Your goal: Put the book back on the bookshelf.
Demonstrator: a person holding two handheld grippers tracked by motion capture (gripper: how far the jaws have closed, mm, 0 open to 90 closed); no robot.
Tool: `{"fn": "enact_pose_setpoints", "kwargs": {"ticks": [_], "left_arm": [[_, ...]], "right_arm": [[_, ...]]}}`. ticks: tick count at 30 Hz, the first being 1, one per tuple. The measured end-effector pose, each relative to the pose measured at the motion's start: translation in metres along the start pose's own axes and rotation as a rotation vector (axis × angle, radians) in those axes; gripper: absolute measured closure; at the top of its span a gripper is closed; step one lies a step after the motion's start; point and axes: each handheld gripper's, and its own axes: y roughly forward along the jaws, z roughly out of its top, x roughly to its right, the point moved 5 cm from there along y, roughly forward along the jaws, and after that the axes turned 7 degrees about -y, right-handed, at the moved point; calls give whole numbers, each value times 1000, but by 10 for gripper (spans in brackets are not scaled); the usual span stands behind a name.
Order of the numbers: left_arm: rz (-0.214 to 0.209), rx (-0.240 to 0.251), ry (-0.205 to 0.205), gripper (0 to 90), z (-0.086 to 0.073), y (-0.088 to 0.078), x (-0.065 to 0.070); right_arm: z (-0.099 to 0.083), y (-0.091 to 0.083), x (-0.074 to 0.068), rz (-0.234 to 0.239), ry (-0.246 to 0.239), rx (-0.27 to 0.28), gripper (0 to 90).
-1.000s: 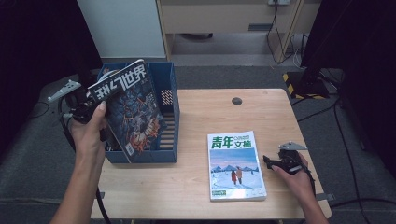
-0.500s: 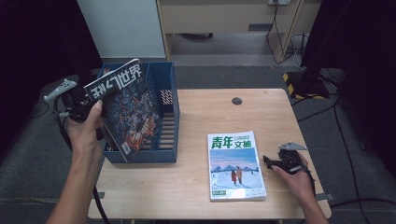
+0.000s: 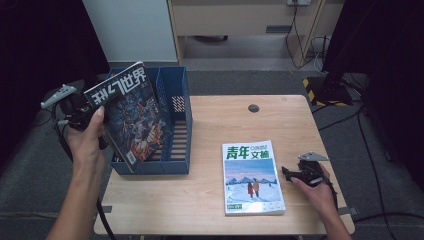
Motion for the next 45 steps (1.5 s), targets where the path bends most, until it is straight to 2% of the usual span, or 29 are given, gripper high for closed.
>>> {"fn": "enact_pose_setpoints", "kwargs": {"ticks": [10,20,30,39,45], "left_arm": [[18,5,-4,821,2,-4,-9],[57,2,24,821,2,-6,-17],[84,11,38,821,1,-1,-24],[86,34,16,821,1,8,-30],[84,39,16,821,2,14,-30]], "right_arm": [[0,0,0,0,0,0,181],[0,0,0,0,0,0,181],[0,0,0,0,0,0,181],[0,0,0,-1,3,0,181],[0,0,0,-1,1,-1,181]]}}
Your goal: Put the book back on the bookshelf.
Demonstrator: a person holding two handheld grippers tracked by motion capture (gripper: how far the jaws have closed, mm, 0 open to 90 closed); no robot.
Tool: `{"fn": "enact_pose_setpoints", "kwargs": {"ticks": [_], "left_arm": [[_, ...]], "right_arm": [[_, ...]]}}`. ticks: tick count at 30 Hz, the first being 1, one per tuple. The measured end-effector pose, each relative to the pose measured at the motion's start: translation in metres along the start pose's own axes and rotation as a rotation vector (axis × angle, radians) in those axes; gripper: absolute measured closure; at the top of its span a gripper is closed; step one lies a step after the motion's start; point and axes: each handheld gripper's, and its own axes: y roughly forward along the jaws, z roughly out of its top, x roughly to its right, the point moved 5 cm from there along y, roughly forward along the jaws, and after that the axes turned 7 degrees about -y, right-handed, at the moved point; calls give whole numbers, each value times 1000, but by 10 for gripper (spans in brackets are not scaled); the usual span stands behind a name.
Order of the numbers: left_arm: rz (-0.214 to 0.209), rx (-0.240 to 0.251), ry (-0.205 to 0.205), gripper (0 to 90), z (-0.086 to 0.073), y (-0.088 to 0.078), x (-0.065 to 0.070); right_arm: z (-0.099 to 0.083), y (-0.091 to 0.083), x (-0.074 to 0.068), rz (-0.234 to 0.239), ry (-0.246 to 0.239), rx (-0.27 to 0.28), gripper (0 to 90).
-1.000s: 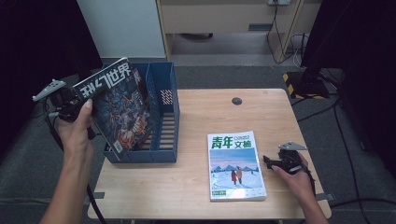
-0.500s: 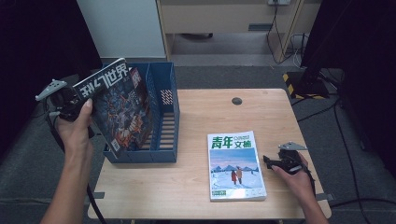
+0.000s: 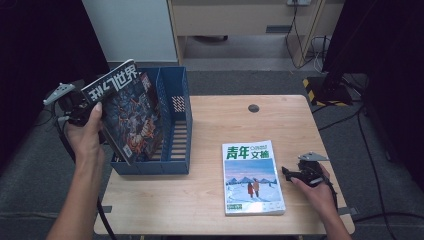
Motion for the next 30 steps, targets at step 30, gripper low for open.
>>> {"fn": "enact_pose_setpoints", "kwargs": {"ticks": [30], "left_arm": [[29,25,3,821,0,19,-1]], "right_arm": [[0,0,0,0,0,0,181]]}}
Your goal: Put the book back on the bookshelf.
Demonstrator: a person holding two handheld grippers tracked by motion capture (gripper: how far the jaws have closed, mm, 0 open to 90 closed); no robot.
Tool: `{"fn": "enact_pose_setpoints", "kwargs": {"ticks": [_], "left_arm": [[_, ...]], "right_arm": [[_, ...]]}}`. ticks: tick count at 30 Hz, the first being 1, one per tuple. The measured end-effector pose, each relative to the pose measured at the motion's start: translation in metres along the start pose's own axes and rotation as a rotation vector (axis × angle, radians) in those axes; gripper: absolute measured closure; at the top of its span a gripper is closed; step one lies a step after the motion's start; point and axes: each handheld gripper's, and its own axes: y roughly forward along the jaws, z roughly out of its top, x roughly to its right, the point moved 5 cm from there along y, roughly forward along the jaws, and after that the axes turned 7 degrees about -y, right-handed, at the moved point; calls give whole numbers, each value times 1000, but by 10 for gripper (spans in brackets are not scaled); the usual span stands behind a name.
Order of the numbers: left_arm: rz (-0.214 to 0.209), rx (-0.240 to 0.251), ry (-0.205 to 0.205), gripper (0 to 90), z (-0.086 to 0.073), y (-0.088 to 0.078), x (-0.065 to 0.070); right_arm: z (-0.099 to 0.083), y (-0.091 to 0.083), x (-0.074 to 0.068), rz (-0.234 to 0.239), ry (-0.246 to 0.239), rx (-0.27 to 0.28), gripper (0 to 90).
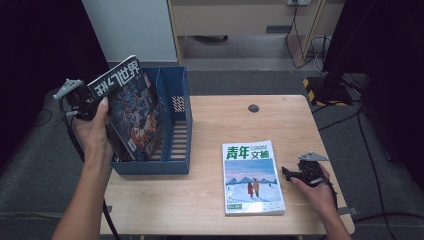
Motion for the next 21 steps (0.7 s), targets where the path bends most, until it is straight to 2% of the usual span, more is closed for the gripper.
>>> {"fn": "enact_pose_setpoints", "kwargs": {"ticks": [12,21], "left_arm": [[6,13,-1,821,-2,5,0],[7,5,6,821,-6,12,1]], "right_arm": [[0,0,0,0,0,0,181],[0,0,0,0,0,0,181]]}}
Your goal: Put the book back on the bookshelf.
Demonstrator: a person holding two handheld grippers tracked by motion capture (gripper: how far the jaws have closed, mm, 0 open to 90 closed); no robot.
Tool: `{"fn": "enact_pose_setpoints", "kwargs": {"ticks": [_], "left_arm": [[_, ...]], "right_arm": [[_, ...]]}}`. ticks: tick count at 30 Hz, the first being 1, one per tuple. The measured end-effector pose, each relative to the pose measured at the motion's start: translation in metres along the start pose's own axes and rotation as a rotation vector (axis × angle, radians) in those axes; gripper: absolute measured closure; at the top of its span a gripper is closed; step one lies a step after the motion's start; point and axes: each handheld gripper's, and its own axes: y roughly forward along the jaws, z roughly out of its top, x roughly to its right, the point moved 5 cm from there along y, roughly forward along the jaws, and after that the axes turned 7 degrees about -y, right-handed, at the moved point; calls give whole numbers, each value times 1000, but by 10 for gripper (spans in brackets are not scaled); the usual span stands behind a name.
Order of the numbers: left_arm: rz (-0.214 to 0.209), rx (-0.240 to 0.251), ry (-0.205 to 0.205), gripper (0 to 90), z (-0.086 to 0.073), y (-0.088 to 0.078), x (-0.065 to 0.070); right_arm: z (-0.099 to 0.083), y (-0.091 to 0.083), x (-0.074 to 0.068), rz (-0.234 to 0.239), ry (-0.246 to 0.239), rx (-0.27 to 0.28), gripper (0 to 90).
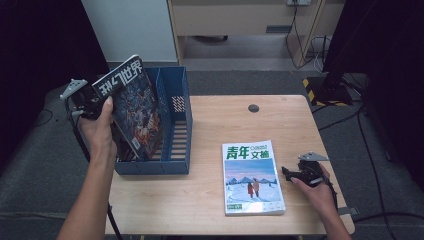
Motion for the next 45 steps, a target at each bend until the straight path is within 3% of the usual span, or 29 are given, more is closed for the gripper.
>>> {"fn": "enact_pose_setpoints", "kwargs": {"ticks": [11,28,45], "left_arm": [[3,2,6,820,-2,8,6],[15,13,-10,820,-6,9,2],[34,4,2,820,-13,13,2]], "right_arm": [[0,0,0,0,1,0,181],[0,0,0,-1,3,0,181],[0,0,0,0,0,0,181]]}}
